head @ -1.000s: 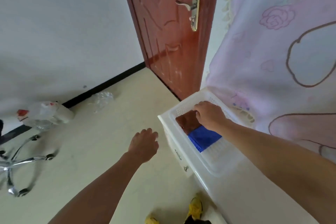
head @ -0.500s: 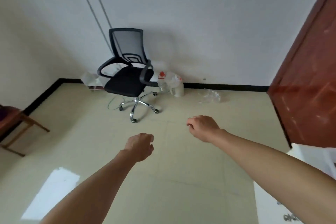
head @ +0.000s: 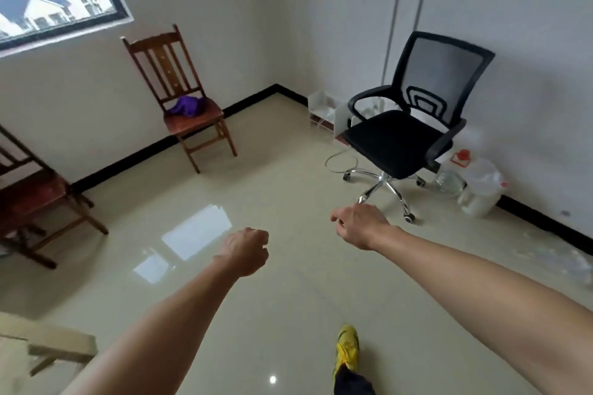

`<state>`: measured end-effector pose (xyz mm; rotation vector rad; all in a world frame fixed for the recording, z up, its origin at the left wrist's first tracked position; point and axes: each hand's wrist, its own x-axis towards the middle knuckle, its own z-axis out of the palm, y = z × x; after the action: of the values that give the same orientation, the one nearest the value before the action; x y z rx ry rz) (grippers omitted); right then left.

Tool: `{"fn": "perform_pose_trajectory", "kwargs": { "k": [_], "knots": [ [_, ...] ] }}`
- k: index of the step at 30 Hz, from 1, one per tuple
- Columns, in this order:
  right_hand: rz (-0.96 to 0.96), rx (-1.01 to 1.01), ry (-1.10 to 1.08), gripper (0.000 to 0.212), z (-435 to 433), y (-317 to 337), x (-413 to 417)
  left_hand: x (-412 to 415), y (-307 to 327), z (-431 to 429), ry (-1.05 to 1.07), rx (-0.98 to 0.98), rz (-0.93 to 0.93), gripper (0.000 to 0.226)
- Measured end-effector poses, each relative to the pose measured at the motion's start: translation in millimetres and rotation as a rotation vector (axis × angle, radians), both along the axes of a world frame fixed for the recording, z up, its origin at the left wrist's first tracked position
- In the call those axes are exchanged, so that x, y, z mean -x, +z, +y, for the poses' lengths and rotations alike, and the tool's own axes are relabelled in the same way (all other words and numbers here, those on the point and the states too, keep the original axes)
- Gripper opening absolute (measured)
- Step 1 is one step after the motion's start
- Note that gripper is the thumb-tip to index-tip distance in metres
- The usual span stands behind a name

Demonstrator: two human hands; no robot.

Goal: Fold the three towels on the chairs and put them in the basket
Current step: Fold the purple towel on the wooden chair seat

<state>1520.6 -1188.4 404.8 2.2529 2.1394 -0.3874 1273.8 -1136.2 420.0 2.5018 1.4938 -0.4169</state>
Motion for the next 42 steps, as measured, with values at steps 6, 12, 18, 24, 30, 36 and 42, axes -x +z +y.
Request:
{"fn": "perform_pose_trajectory", "kwargs": {
  "k": [6,12,18,24,30,36,42],
  "knots": [
    [0.01,0.056,0.157,0.037,175,-10,13,24,-7,132,0.206,0.016,-0.036,0.031],
    [-0.045,0.049,0.307,0.037,338,5,30,52,-4,238,0.388,-0.012,-0.111,0.032],
    [-0.044,0.036,0.478,0.035,480,-5,95,108,-21,345,0.529,0.022,-0.08,0.031],
    [-0.061,0.048,0.488,0.035,622,-29,147,159,-36,489,0.575,0.013,-0.101,0.031],
    [-0.045,0.008,0.389,0.03,759,-7,167,193,-18,640,0.553,0.007,-0.086,0.028],
    [-0.065,0.049,0.336,0.03,873,-19,165,192,-18,772,0.493,0.025,-0.127,0.03],
    [-0.037,0.068,0.336,0.032,1021,-43,168,193,-40,919,0.503,0.047,-0.125,0.031]
  ]
}}
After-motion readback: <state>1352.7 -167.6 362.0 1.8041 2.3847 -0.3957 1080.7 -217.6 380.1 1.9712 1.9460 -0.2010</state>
